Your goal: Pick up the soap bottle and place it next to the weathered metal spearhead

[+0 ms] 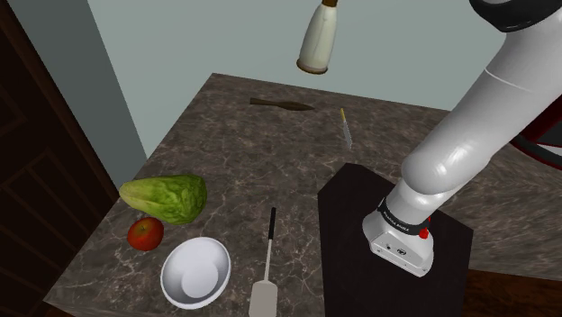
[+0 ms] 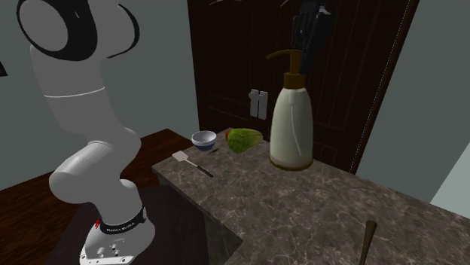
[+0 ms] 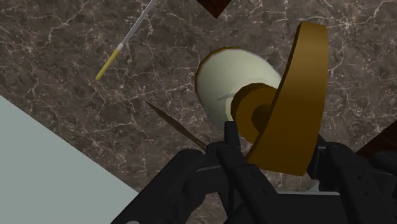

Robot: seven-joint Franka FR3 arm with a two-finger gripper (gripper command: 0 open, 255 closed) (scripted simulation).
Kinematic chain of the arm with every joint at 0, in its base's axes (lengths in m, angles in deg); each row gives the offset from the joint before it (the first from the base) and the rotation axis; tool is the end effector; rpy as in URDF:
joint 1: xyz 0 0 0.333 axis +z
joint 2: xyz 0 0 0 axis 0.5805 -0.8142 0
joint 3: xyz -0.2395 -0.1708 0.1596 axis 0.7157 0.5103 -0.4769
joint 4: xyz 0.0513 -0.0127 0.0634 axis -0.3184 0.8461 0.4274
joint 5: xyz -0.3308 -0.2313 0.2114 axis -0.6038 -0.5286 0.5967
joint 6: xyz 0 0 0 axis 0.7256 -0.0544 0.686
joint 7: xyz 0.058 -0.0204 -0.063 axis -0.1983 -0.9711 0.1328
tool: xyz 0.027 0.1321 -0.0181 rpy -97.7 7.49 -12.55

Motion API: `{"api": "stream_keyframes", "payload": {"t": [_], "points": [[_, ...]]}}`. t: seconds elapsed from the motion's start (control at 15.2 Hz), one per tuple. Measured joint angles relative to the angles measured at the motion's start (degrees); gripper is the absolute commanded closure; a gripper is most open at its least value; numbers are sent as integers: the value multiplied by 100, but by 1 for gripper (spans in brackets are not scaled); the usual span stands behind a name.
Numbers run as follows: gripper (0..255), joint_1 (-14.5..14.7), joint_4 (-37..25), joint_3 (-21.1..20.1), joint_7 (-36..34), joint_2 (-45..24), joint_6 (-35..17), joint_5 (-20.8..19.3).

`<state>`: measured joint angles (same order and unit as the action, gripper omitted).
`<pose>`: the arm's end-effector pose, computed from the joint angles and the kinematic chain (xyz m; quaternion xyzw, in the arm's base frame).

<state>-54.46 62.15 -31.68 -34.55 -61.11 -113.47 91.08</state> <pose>0.5391 -0.1527 0.7512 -0.9945 0.1011 0.0170 0.0195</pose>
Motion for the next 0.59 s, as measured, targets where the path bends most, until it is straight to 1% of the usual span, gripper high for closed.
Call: {"api": "stream_keyframes", "payload": {"t": [0.59], "points": [[255,-6,1274,6,40,442,-832,11]]}}
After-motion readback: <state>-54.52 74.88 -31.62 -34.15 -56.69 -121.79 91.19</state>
